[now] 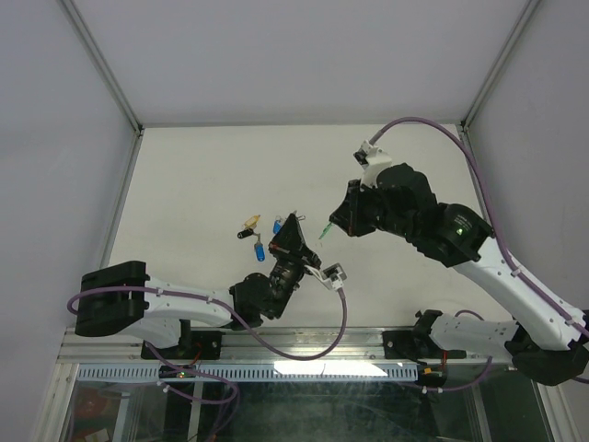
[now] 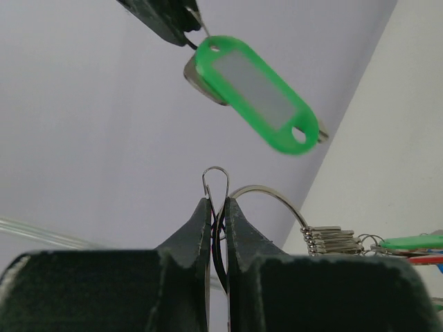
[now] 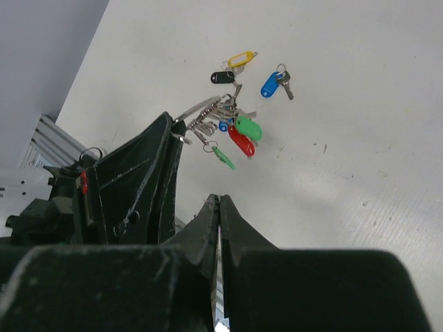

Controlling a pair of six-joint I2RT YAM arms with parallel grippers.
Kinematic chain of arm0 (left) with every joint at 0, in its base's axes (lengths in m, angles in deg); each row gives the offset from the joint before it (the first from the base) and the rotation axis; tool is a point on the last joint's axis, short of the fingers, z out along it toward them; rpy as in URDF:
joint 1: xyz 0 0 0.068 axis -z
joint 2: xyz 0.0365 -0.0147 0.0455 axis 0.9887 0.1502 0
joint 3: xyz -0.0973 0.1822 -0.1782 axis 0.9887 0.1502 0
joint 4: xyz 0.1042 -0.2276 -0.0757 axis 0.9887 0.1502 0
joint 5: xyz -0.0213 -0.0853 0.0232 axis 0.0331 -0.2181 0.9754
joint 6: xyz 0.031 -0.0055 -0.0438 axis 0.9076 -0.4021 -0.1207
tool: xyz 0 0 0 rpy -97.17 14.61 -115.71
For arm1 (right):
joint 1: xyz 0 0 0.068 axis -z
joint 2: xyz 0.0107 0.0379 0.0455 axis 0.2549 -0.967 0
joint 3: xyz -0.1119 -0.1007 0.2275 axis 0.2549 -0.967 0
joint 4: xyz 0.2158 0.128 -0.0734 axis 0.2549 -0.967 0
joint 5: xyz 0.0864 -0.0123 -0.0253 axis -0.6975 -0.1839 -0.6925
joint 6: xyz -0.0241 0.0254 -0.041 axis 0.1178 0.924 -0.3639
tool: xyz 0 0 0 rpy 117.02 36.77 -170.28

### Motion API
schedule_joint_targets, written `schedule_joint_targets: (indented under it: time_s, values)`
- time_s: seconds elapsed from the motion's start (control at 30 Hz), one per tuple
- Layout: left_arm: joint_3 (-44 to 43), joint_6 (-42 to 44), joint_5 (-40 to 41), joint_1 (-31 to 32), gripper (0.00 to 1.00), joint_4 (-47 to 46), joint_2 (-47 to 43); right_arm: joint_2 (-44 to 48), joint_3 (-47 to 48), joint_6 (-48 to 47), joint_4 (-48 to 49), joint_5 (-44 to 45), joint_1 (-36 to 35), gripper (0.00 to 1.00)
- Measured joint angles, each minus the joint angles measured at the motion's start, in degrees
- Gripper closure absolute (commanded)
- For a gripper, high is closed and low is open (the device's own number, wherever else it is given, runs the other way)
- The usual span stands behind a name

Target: Put the keys on the keyring

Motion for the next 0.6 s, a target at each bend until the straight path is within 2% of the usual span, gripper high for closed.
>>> schedule_joint_targets:
  time_s: [0.4,0.6]
  values:
    - [0.55,10.27,1.81,1.11,1.0,-11.26,3.8,-0.39,0.0,-4.46,-0.96,-3.13,-2.34,1.0]
    - [0.7,12.74,1.81,1.49,1.0,-13.07,5.99,-3.69,0.39,-5.57,1.01,-5.42,-2.43,1.0]
